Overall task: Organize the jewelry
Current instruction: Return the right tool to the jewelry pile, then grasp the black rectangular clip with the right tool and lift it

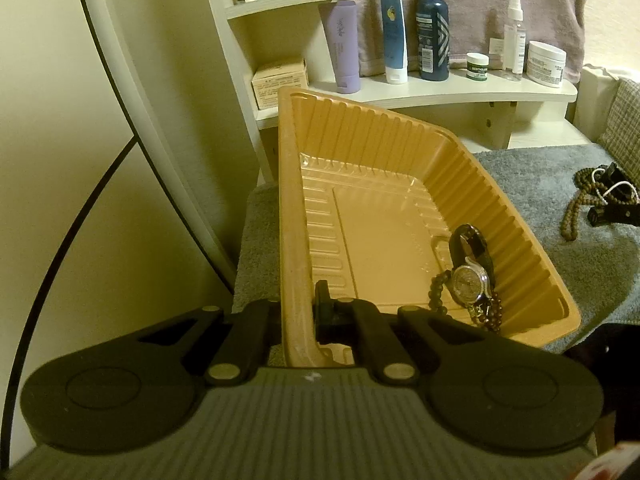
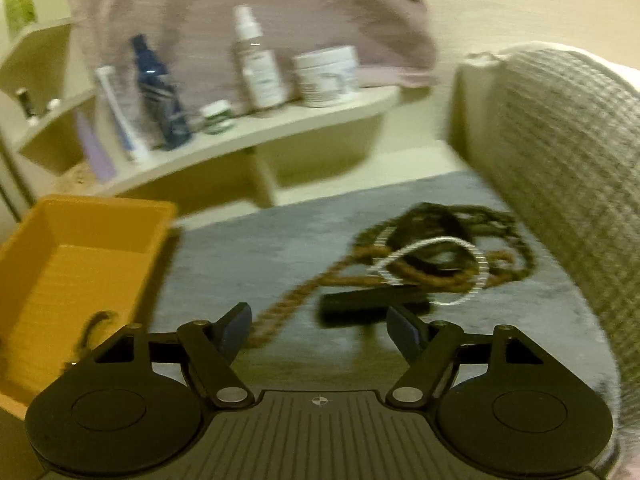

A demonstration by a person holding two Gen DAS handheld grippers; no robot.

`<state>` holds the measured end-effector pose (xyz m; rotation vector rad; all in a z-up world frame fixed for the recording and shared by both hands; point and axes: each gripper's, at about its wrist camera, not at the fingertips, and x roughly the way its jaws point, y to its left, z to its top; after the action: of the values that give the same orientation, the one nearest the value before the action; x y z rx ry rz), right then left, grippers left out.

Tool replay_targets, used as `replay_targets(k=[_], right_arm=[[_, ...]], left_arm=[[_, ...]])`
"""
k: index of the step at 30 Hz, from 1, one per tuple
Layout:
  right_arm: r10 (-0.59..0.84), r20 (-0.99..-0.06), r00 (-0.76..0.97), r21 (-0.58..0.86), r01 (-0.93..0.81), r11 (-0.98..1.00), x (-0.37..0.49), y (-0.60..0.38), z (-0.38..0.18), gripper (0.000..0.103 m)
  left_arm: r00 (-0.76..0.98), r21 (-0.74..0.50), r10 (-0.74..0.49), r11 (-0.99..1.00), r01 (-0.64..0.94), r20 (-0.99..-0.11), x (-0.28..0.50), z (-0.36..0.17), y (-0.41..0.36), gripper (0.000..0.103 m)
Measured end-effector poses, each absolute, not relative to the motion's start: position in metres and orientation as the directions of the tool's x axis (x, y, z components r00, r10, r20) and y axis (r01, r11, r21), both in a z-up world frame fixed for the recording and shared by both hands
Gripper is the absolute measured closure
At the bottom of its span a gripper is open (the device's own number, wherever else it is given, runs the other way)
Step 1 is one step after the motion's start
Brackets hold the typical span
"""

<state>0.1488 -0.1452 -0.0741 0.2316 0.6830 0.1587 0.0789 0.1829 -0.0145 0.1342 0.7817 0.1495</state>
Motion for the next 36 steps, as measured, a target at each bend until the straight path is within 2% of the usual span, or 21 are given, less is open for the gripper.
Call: replay_targets(k=[6, 13, 22, 36], right_arm=[[0.153, -0.608, 0.779, 0.198, -0.038, 0.98, 0.153, -0.157, -0.082, 0.027], [0.141, -0.618, 0.773, 0.173, -0.042, 0.984, 0.163, -0.148, -0.093, 0.023], [0.091, -0.628, 0.772, 0.1, -0.036, 0.994, 0.174, -0.137, -0.102, 0.023], [0.094, -0.599, 0.795, 0.093, -0.048, 0.995, 0.166, -0.134, -0.092, 0.027]], left_arm=[[0.699, 0.18, 0.186, 0.98, -0.084, -0.69, 0.079, -0.013, 0.182, 0.1], [0.698, 0.179, 0.186, 0.98, -0.083, -0.691, 0.079, -0.012, 0.181, 0.1], [0.698, 0.179, 0.186, 0.98, -0.084, -0.692, 0.079, -0.012, 0.182, 0.1], [0.699, 0.178, 0.185, 0.98, -0.084, -0.691, 0.079, -0.013, 0.182, 0.1]])
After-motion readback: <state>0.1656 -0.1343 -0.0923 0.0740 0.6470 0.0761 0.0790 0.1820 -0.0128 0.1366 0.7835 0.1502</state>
